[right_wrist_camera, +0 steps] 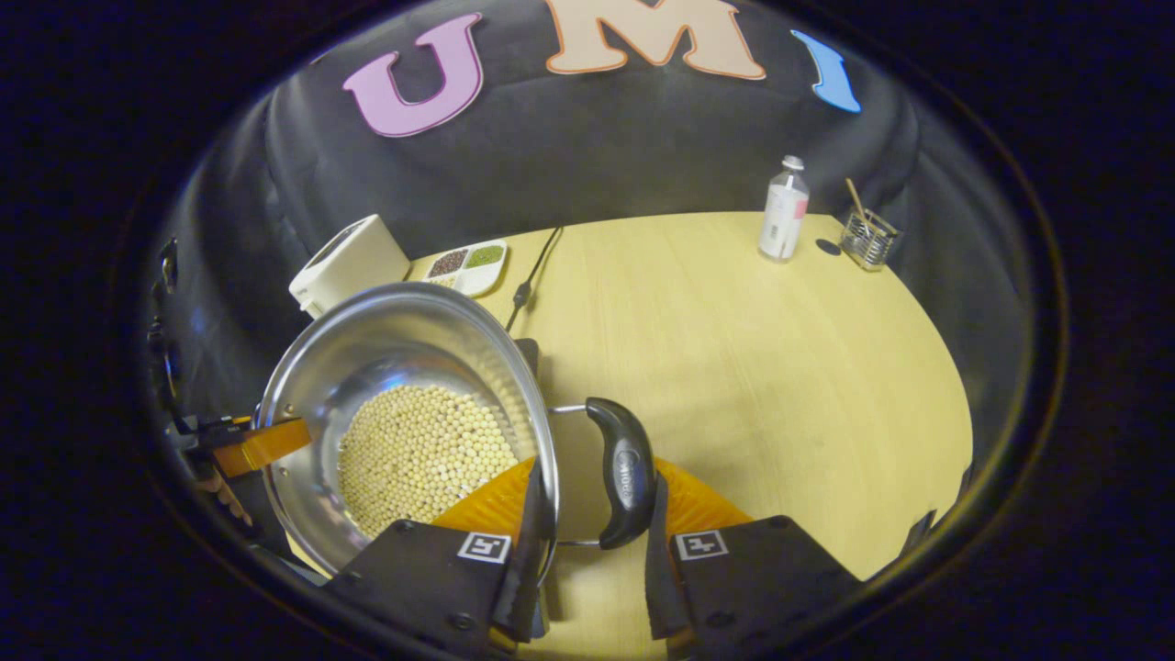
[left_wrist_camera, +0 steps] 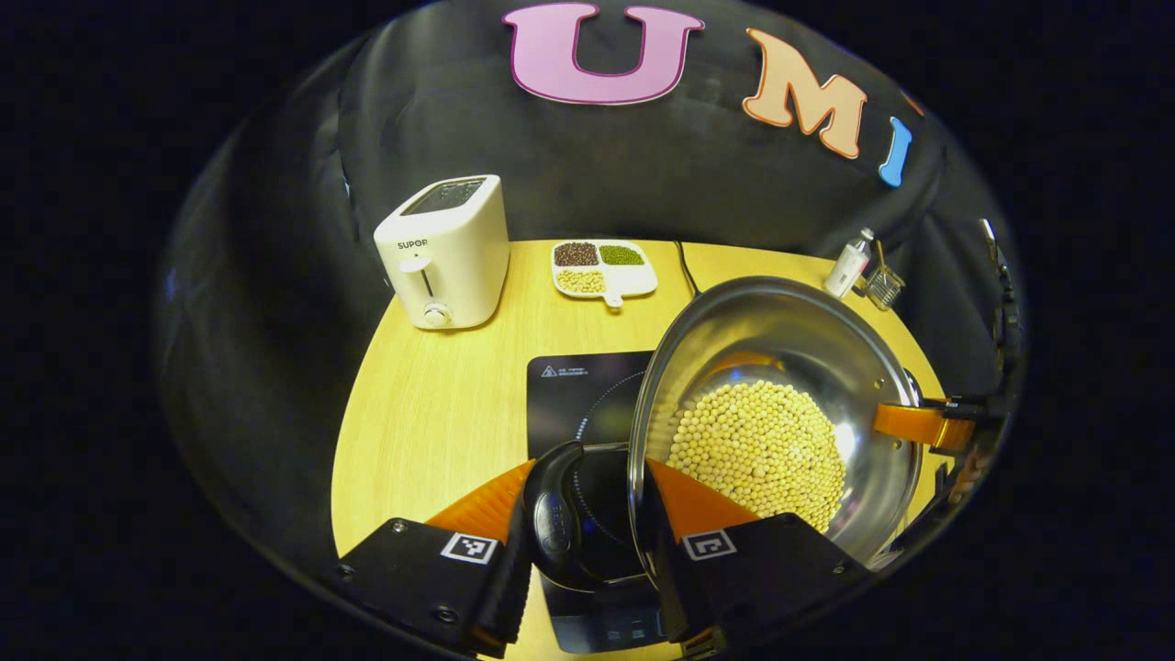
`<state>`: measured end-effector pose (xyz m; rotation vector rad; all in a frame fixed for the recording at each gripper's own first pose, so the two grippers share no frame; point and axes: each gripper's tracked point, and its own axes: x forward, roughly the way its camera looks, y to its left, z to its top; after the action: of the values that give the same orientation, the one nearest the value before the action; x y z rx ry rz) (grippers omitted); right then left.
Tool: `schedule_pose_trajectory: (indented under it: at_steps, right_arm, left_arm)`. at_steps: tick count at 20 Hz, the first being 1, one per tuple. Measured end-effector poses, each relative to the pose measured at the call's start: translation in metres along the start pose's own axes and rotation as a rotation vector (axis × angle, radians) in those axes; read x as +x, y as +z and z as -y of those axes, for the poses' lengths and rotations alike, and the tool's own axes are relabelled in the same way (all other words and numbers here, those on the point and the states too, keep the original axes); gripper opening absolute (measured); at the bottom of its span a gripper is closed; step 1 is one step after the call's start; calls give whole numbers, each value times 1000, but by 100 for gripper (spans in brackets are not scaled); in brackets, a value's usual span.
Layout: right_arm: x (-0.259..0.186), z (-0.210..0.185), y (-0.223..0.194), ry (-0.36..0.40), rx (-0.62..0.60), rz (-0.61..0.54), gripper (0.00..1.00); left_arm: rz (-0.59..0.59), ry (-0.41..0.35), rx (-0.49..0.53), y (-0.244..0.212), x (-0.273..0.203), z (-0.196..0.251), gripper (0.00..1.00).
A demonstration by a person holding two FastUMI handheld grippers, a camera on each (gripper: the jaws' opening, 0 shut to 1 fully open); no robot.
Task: First push the handle of the pot to place it horizontally, then grasp the pot with both hands and set it on the induction cooktop.
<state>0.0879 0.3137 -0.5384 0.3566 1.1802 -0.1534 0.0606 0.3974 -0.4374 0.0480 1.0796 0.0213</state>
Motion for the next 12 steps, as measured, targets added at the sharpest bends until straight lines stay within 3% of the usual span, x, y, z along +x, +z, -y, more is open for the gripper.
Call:
schedule_pose_trajectory:
  at_steps: [3,4,8,9,10,11,12]
  right_arm:
    - [13,-9,-4,-20,-6,-49,46]
    - [16,-12,-6,-24,-10,-58,50]
    - [20,-18,-3,-41,-33,-62,46]
    - [21,-19,-2,-44,-36,-72,50]
    - [23,-22,-3,-46,-25,-74,46]
    - [24,-24,-3,-48,-22,-75,51]
    - [23,-24,-2,-52,-25,-69,46]
  left_arm:
    - [-76,-9,-21,-10,12,-11,57]
    - [-85,-10,-15,-11,15,-14,58]
    - [-121,-35,-40,-18,25,-19,59]
    - [-85,-35,-39,-11,25,-21,59]
    - [-90,-37,-28,-10,27,-24,59]
    - [-90,-41,-17,-12,27,-25,58]
    - [-72,-44,-15,-9,29,-26,60]
